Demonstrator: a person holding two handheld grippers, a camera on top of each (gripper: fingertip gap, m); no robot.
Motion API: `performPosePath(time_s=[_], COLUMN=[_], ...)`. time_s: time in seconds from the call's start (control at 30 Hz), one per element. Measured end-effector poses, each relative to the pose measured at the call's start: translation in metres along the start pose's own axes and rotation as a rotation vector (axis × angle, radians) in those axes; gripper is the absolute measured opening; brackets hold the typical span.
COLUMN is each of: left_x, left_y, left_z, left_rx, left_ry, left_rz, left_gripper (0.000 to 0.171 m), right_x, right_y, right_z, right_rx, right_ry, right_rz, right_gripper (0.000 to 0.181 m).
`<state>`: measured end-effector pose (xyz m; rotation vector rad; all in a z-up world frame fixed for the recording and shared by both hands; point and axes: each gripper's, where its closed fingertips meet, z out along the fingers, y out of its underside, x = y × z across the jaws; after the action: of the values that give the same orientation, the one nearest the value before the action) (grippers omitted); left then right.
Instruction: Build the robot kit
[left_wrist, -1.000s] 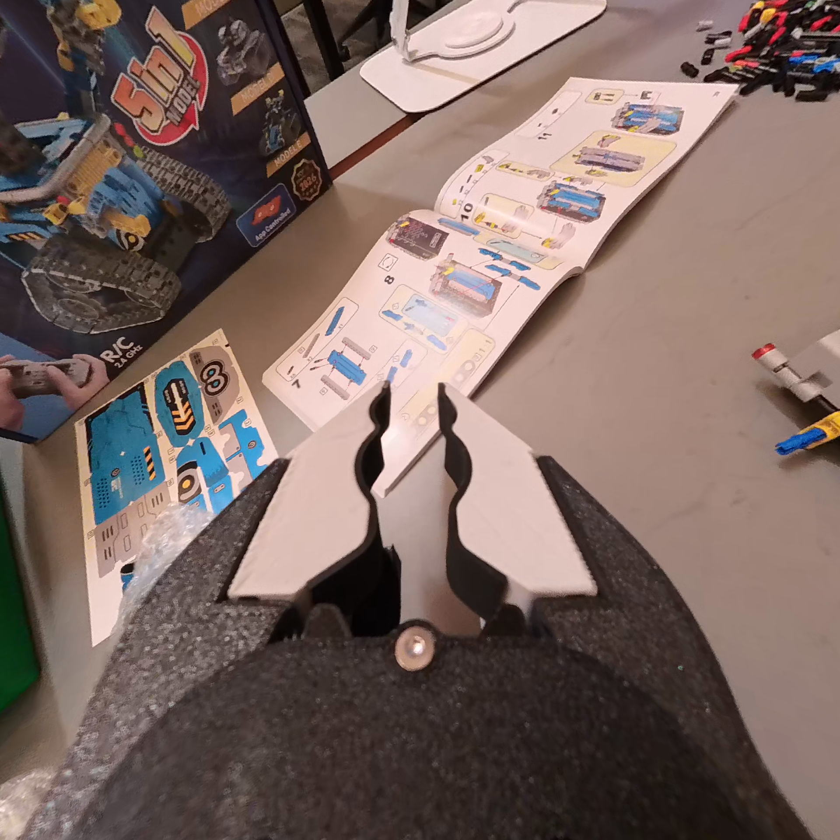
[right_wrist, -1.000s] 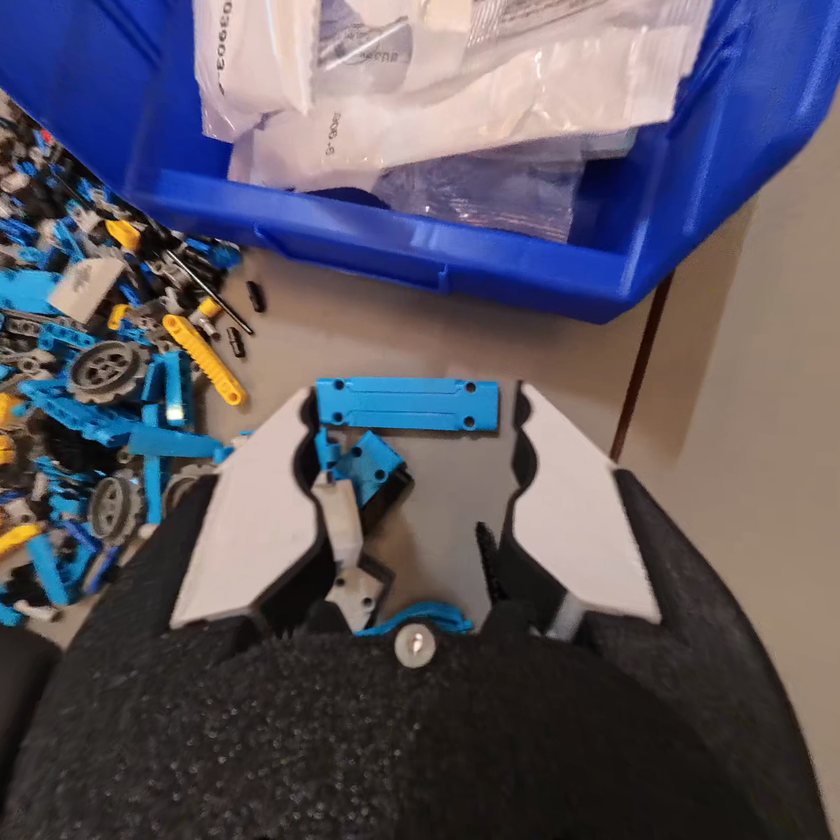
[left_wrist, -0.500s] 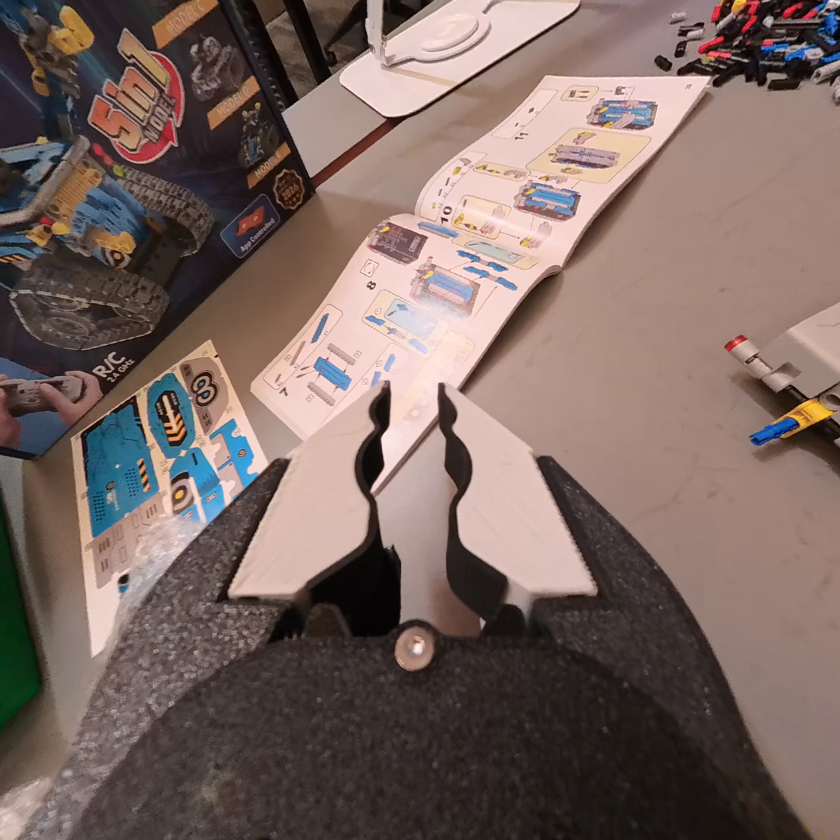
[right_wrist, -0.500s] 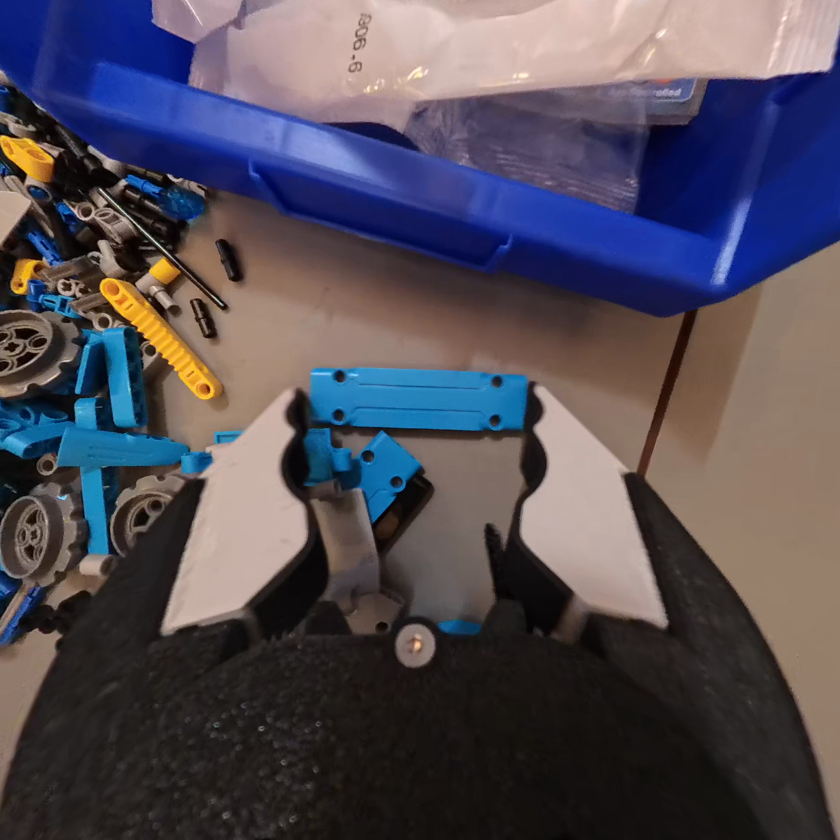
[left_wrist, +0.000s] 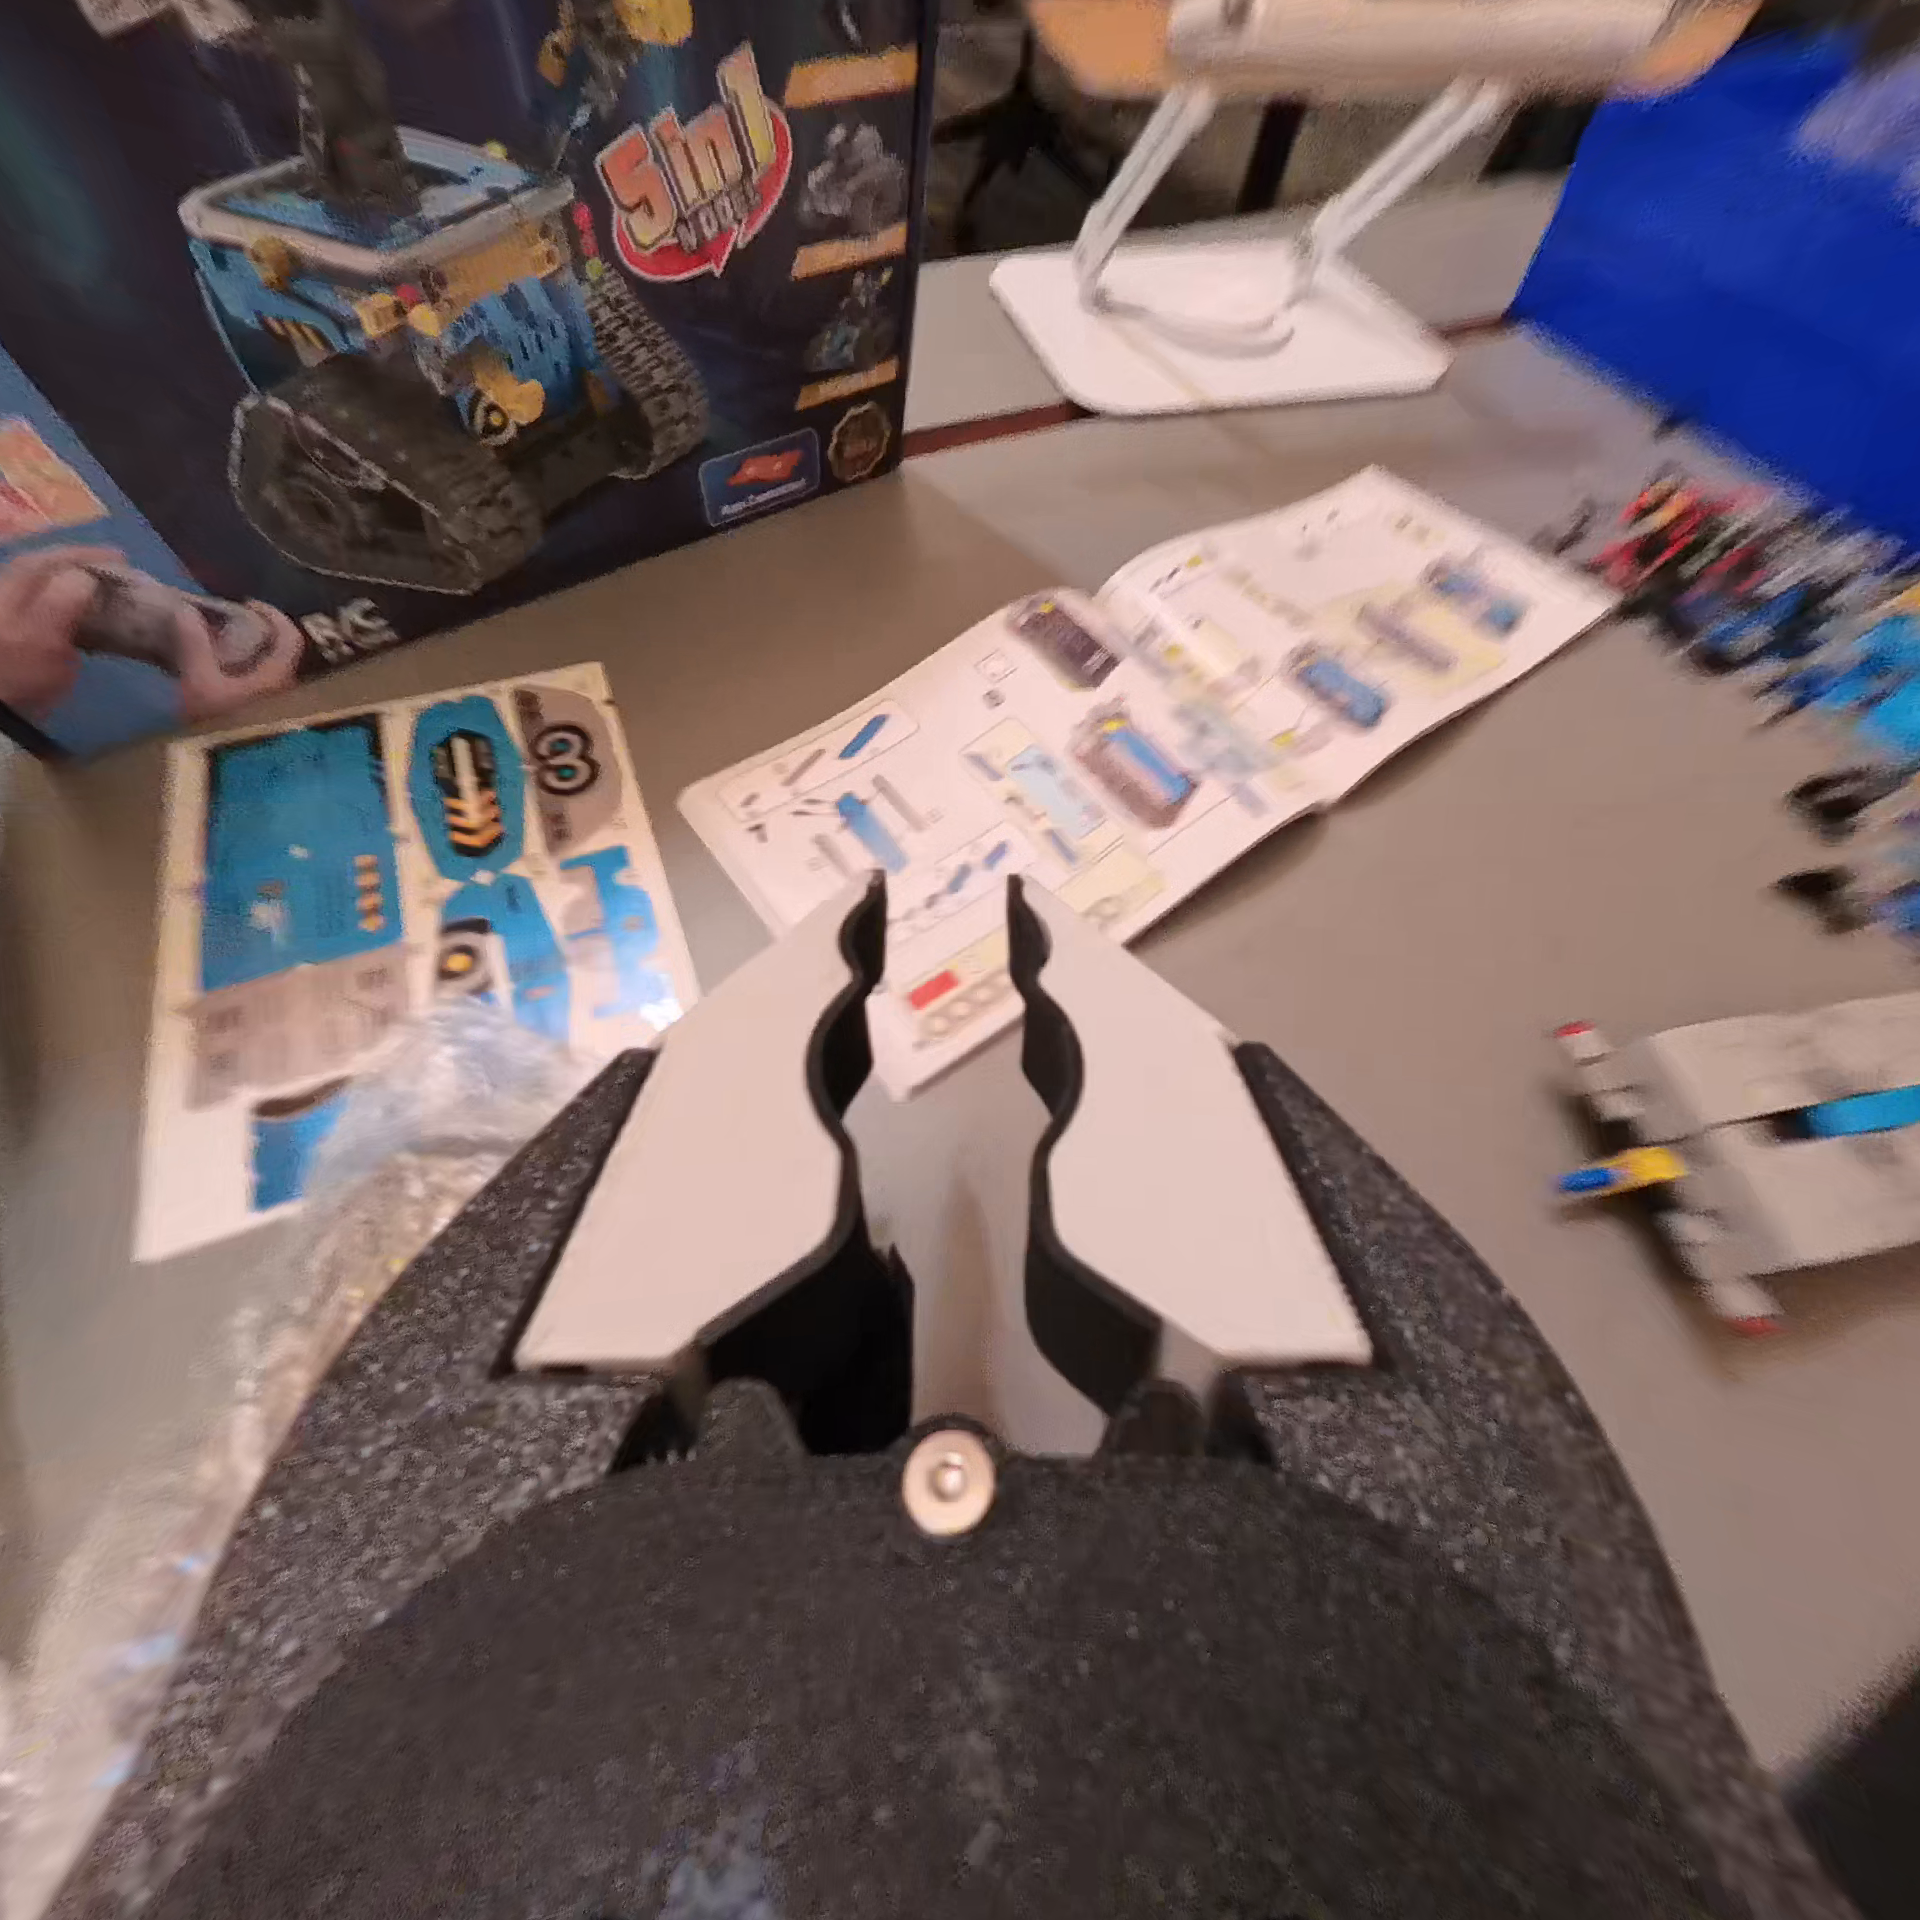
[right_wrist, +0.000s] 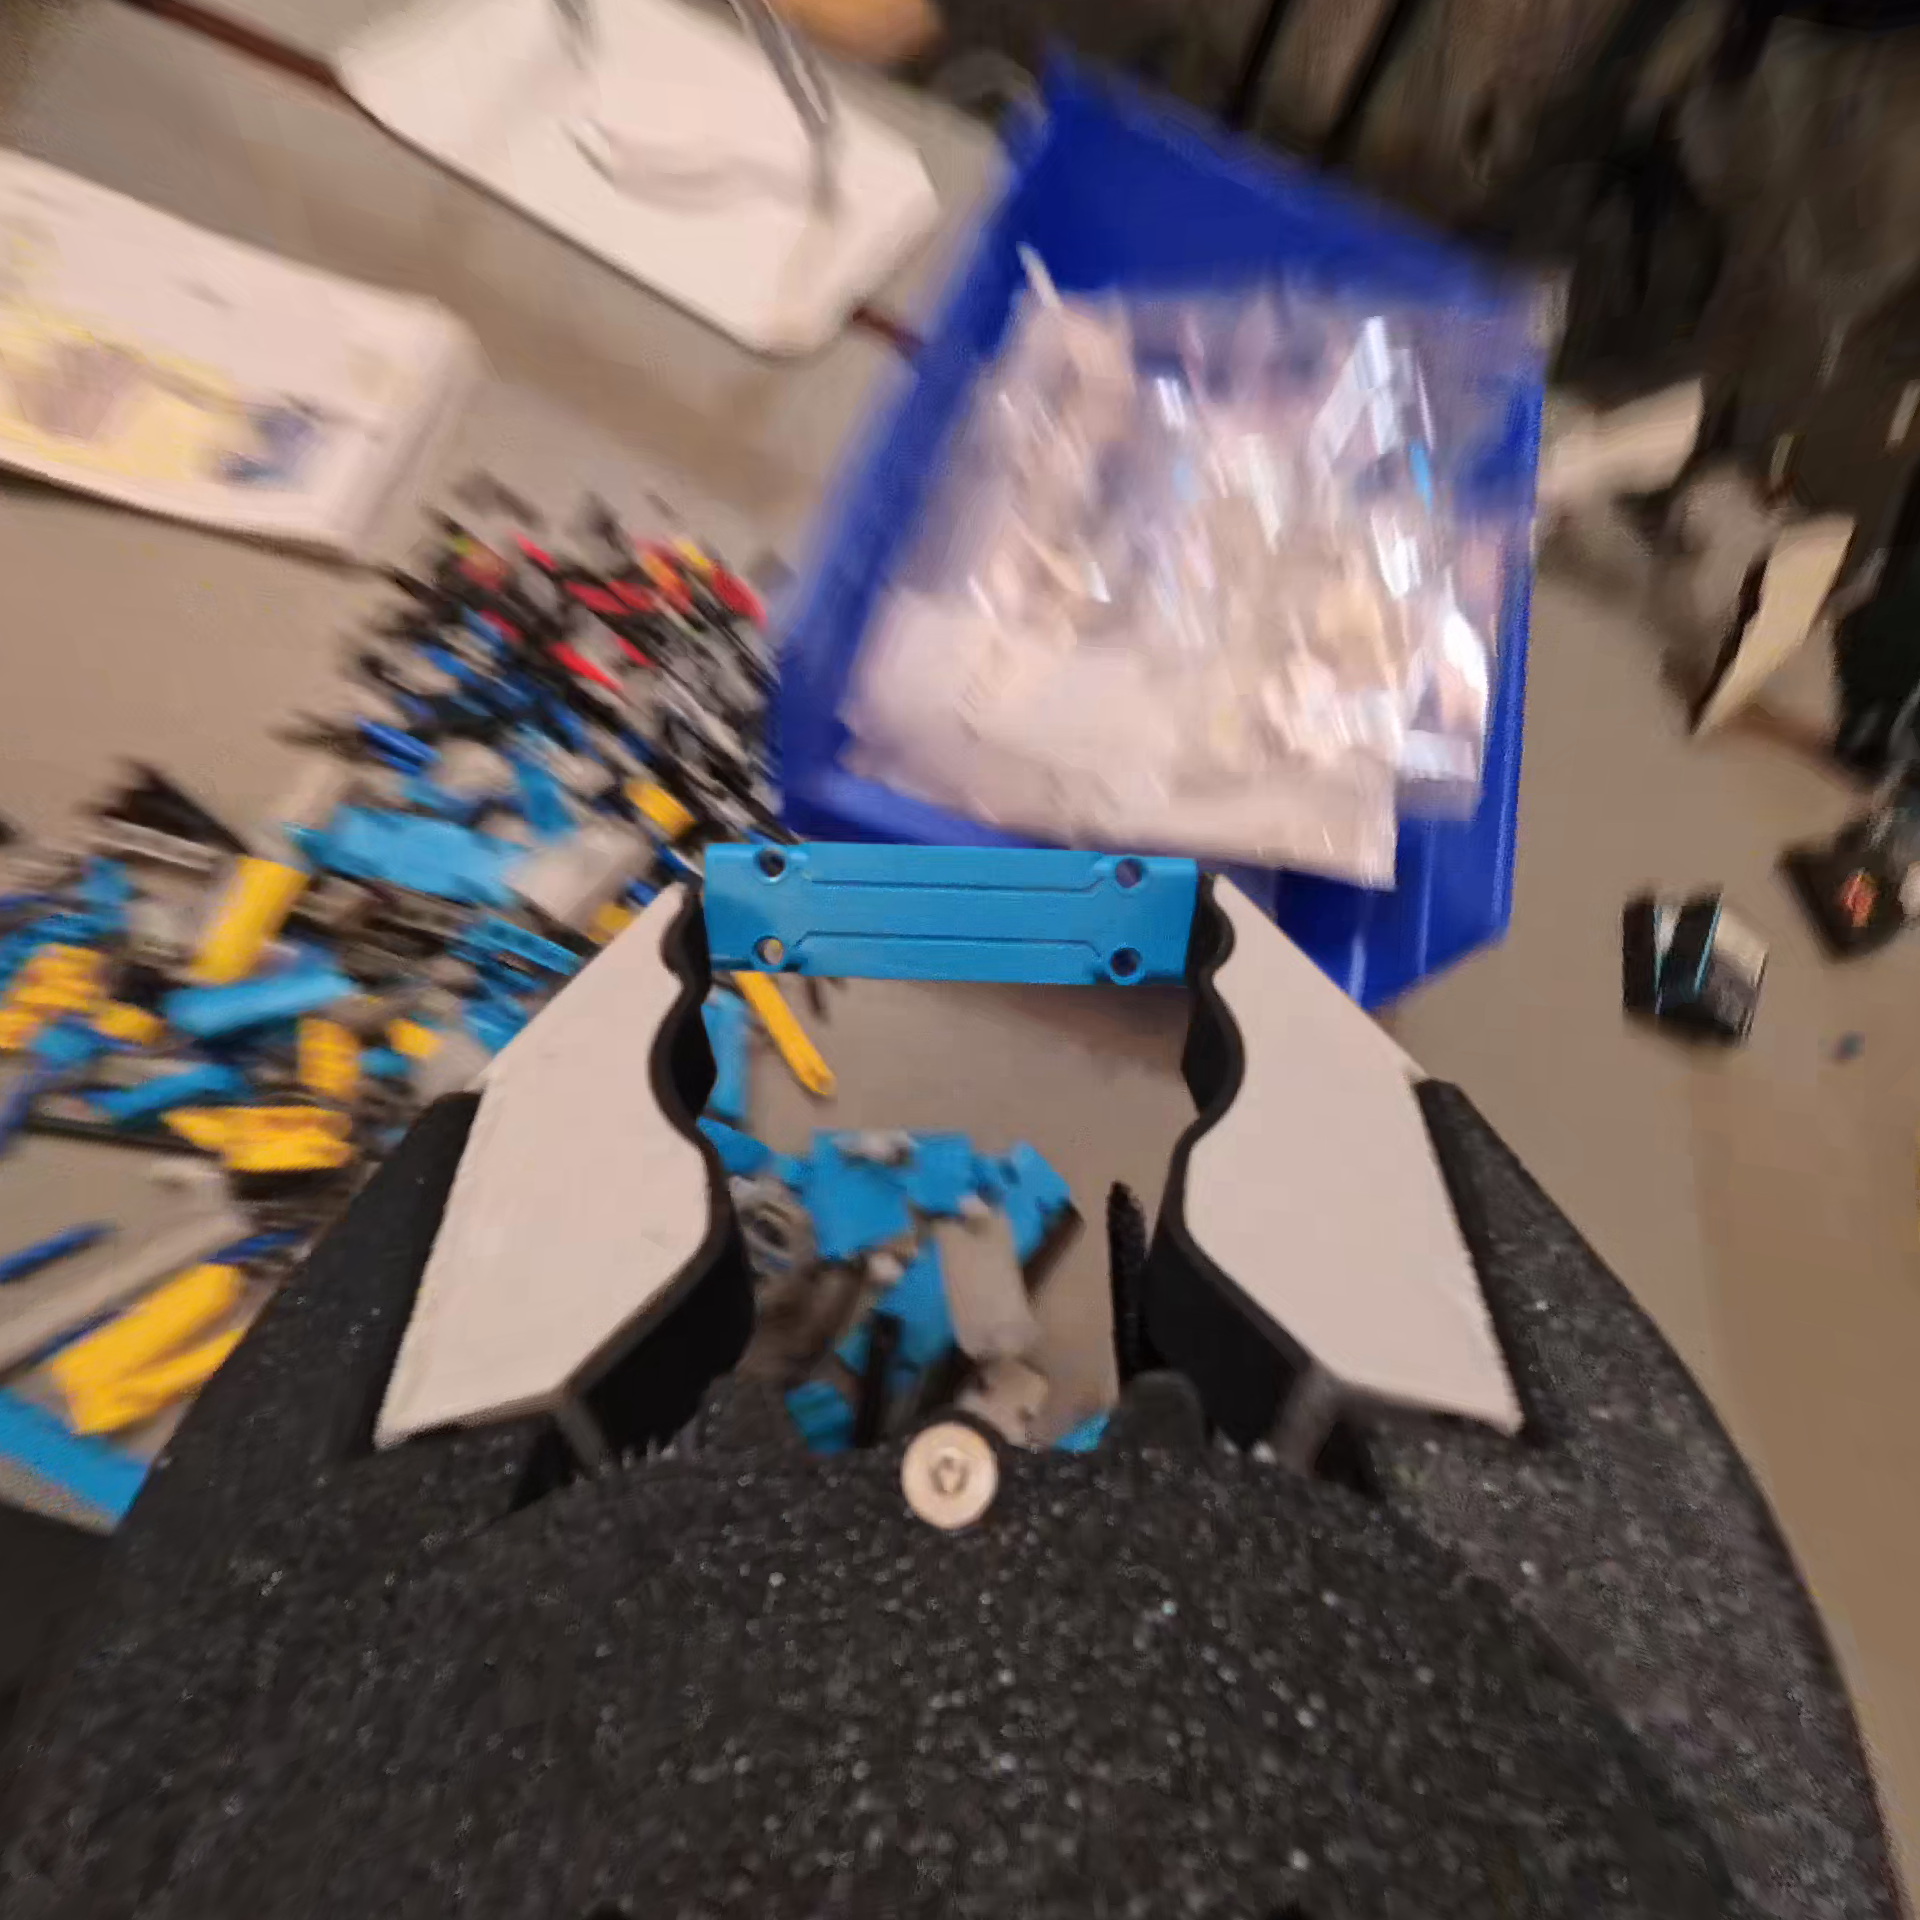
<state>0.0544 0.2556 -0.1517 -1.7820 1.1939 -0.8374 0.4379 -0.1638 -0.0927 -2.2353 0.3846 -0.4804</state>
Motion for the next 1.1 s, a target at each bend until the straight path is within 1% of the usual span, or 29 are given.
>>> performPosePath(time_s=[0.03,0.07,0.1,0.17,0.2,0.23,0.27,0.3,0.33,0.4,0.43,0.47,0.5,0.53,0.6,0.67,0.73,0.77,0.8,0.83,0.87,0.9,0.93,1.0,1.03,1.1], left_x=[0.009,0.025,0.048,0.102,0.125,0.144,0.160,0.172,0.181,0.191,0.191,0.189,0.185,0.181,0.169,0.141,0.108,0.095,0.086,0.080,0.079,0.081,0.083,0.088,0.091,0.091], left_y=[-0.008,-0.017,-0.027,-0.048,-0.053,-0.054,-0.052,-0.048,-0.043,-0.035,-0.029,-0.023,-0.016,-0.009,0.006,0.026,0.046,0.051,0.058,0.066,0.074,0.079,0.080,0.090,0.098,0.105], left_z=[-0.009,-0.020,-0.034,-0.069,-0.084,-0.095,-0.101,-0.105,-0.108,-0.112,-0.110,-0.106,-0.103,-0.098,-0.090,-0.072,-0.056,-0.051,-0.047,-0.044,-0.044,-0.045,-0.044,-0.043,-0.043,-0.036], left_rx=[0.018,0.037,0.060,0.081,0.064,0.033,-0.003,-0.035,-0.062,-0.098,-0.114,-0.128,-0.143,-0.157,-0.204,-0.248,-0.313,-0.326,-0.352,-0.388,-0.438,-0.484,-0.508,-0.593,-0.646,-0.688], left_ry=[0.075,0.192,0.348,0.695,0.831,0.926,0.980,1.011,1.036,1.066,1.053,1.033,1.013,0.990,0.948,0.805,0.680,0.641,0.618,0.617,0.652,0.706,0.750,0.807,0.827,0.807], left_rz=[-0.088,-0.178,-0.262,-0.420,-0.475,-0.502,-0.505,-0.501,-0.498,-0.500,-0.495,-0.491,-0.484,-0.475,-0.447,-0.347,-0.276,-0.280,-0.273,-0.257,-0.269,-0.306,-0.343,-0.358,-0.340,-0.330], left_gripper=[0.029,0.038,0.046,0.048,0.050,0.050,0.053,0.057,0.058,0.057,0.052,0.041,0.020,0.006,0.006,0.006,0.006,0.006,0.006,0.006,0.006,0.006,0.006,0.006,0.006,0.008], right_x=[-0.030,-0.067,-0.112,-0.217,-0.266,-0.309,-0.345,-0.375,-0.400,-0.431,-0.442,-0.453,-0.461,-0.465,-0.465,-0.454,-0.432,-0.420,-0.410,-0.399,-0.388,-0.381,-0.378,-0.375,-0.375,-0.381], right_y=[-0.028,-0.055,-0.078,-0.113,-0.124,-0.127,-0.127,-0.125,-0.121,-0.113,-0.112,-0.108,-0.105,-0.102,-0.092,-0.083,-0.074,-0.069,-0.061,-0.050,-0.037,-0.020,-0.006,0.010,0.017,0.023], right_z=[-0.013,-0.024,-0.033,-0.054,-0.063,-0.067,-0.067,-0.065,-0.062,-0.047,-0.043,-0.041,-0.040,-0.037,-0.026,-0.021,-0.019,-0.018,-0.015,-0.009,-0.001,0.005,0.008,0.017,0.024,0.037], right_rx=[0.076,0.151,0.218,0.358,0.414,0.430,0.440,0.452,0.461,0.461,0.475,0.476,0.473,0.476,0.443,0.401,0.358,0.333,0.284,0.215,0.139,0.066,0.017,-0.028,-0.054,-0.101], right_ry=[-0.024,-0.068,-0.138,-0.380,-0.500,-0.590,-0.645,-0.666,-0.669,-0.596,-0.575,-0.589,-0.605,-0.602,-0.579,-0.574,-0.584,-0.609,-0.650,-0.680,-0.696,-0.725,-0.762,-0.797,-0.795,-0.789], right_rz=[-0.057,-0.115,-0.169,-0.251,-0.270,-0.300,-0.341,-0.401,-0.467,-0.614,-0.652,-0.664,-0.665,-0.666,-0.675,-0.641,-0.552,-0.489,-0.426,-0.370,-0.325,-0.297,-0.277,-0.268,-0.283,-0.323], right_gripper=[0.091,0.091,0.091,0.091,0.091,0.092,0.094,0.094,0.091,0.091,0.092,0.091,0.092,0.092,0.091,0.095,0.094,0.089,0.079,0.079,0.089,0.096,0.099,0.093,0.095,0.095])
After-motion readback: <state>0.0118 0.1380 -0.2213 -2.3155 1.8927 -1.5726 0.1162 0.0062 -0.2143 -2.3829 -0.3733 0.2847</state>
